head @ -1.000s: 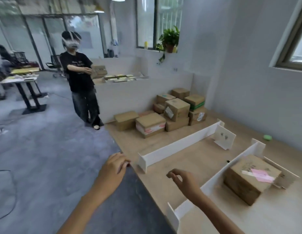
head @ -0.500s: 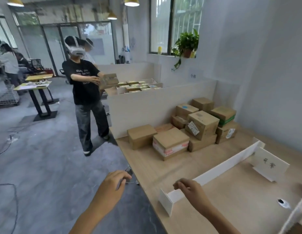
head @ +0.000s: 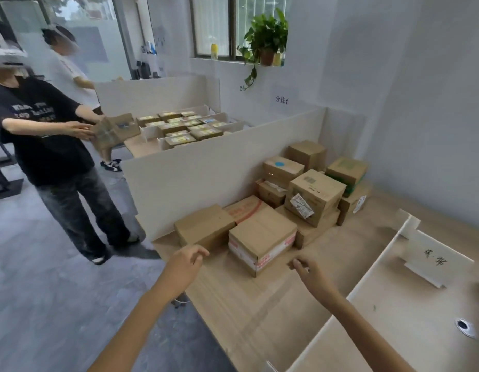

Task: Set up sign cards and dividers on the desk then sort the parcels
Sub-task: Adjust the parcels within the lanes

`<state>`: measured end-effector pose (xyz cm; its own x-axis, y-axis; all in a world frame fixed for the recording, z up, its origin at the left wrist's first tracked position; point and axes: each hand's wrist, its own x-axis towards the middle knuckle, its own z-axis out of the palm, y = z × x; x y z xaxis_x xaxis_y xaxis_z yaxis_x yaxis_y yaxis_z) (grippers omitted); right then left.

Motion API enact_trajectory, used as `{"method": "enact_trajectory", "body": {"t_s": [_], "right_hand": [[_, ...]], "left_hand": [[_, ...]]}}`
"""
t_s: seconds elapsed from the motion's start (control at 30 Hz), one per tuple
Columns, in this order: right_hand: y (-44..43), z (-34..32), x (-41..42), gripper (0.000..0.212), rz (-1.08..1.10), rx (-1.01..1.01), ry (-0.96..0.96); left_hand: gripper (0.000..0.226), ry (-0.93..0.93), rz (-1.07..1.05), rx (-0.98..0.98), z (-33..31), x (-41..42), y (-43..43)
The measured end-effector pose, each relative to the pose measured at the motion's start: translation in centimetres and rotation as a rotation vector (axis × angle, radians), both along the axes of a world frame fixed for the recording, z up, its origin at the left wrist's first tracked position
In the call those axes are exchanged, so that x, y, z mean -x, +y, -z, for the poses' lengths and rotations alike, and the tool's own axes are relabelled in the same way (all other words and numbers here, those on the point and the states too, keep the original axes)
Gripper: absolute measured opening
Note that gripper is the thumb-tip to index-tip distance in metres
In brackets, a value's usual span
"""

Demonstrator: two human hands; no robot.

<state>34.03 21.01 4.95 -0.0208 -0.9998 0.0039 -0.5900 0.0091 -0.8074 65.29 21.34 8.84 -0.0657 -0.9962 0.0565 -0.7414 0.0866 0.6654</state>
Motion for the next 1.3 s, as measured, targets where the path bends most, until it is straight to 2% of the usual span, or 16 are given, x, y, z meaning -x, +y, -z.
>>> {"method": "enact_trajectory", "body": {"t_s": [0.13, 0.27, 0.43, 0.53, 0.6, 0.7, 0.8, 0.9, 1.03, 1.2, 1.3], "right_hand": [[-3.2, 0.8, 0.7, 0.024, 0.111, -0.008, 0.008], [-7.6, 3.1, -0.2, 0.02, 0.258, -0.114, 0.006], [-12.6, 6.0, -2.2, 0.027, 0.439, -0.325, -0.034], [-15.1, 7.3, -4.5, 0.038, 0.539, -0.499, -0.22], [-16.5, 8.0, -6.3, 0.049, 0.624, -0.601, -0.414], [-18.0, 9.1, -9.5, 0.058, 0.688, -0.667, -0.638], [-18.1, 9.9, -12.3, 0.045, 0.748, -0.549, -0.593], [-17.3, 10.4, -13.1, 0.045, 0.823, -0.415, -0.56], [-15.6, 8.4, -12.5, 0.043, 0.888, -0.364, -0.726], [-13.3, 4.9, -10.4, 0.048, 0.875, -0.166, -0.889], [-11.6, 2.1, -8.3, 0.052, 0.762, -0.046, -0.972]], "left_hand": [[0.022, 0.014, 0.076, -0.084, 1.7, -0.9, -7.6], [0.019, 0.088, 0.152, -0.199, 3.7, 0.4, -16.6], [0.015, 0.132, 0.256, -0.386, 7.6, 3.4, -24.1], [0.024, 0.136, 0.326, -0.547, 10.0, 4.6, -27.3], [0.047, 0.099, 0.39, -0.609, 11.7, 4.9, -28.9], [0.062, 0.13, 0.357, -0.641, 13.5, 5.1, -30.7], [0.056, 0.1, 0.381, -0.693, 14.0, 4.9, -31.5], [0.033, 0.159, 0.469, -0.67, 13.9, 4.1, -31.8], [0.033, 0.338, 0.456, -0.579, 10.7, 3.9, -31.1], [0.027, 0.6, 0.46, -0.475, 6.1, 4.1, -30.1], [0.022, 0.655, 0.534, -0.371, 3.1, 4.4, -30.1]]}}
